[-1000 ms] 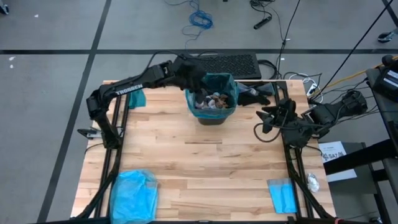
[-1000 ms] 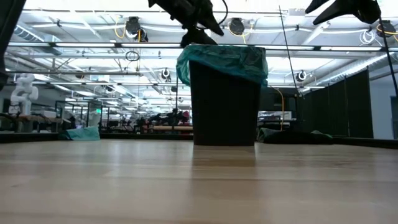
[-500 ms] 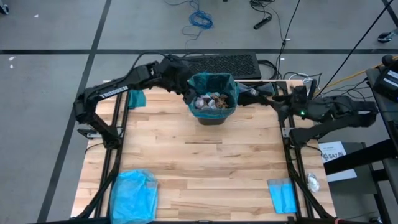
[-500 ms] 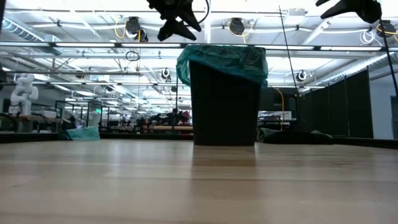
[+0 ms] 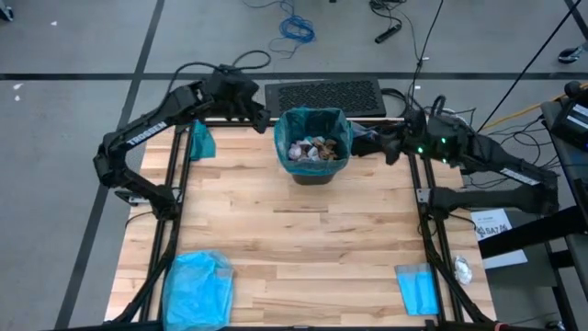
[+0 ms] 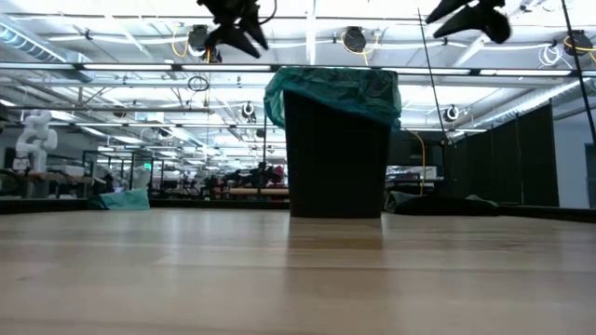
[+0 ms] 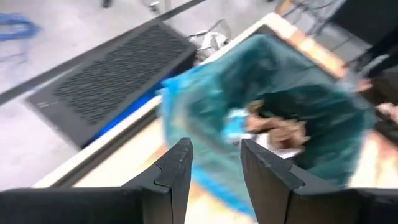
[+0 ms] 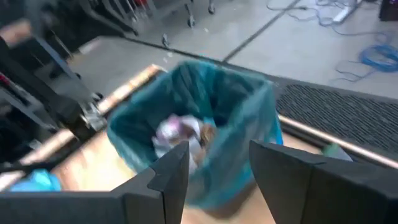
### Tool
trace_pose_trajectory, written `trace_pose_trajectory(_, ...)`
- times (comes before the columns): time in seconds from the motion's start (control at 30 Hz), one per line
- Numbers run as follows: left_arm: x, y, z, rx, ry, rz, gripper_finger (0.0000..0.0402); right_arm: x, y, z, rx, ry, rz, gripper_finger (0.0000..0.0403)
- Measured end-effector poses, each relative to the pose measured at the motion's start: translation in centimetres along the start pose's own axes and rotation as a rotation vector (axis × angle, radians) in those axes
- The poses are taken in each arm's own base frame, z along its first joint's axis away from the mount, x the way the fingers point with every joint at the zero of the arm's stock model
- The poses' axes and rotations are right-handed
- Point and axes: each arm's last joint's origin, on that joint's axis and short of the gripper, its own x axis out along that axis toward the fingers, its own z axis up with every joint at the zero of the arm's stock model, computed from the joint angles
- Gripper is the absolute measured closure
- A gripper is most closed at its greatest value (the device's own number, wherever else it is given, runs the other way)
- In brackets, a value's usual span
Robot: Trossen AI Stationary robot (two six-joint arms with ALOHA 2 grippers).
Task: Place trash/remove bag and relplace
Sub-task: Remove the blue trash bag from the black trash bin
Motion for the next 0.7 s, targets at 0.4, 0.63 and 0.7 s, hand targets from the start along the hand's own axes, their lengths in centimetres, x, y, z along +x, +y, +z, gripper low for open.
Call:
trace_pose_trajectory(0.4, 1.5, 3.6, -1.3, 0.012, 0.069, -0.06, 0.0265, 4.4, -5.4, 2.9, 0.16, 0.049, 0.026, 0.0243)
trace_pose_trajectory(0.63, 5.0, 6.7, -5.3, -0.118, 0.127, -0.251, 0.0265, 6.3, -9.0, 0.6, 0.314, 0.057, 0.083, 0.0243)
trace_pose_trajectory(0.7, 5.1, 7.4, -6.3, -0.132, 0.123, -0.237, 0.0265, 6.6, -9.9, -1.0, 0.377, 0.032, 0.101, 0.0243)
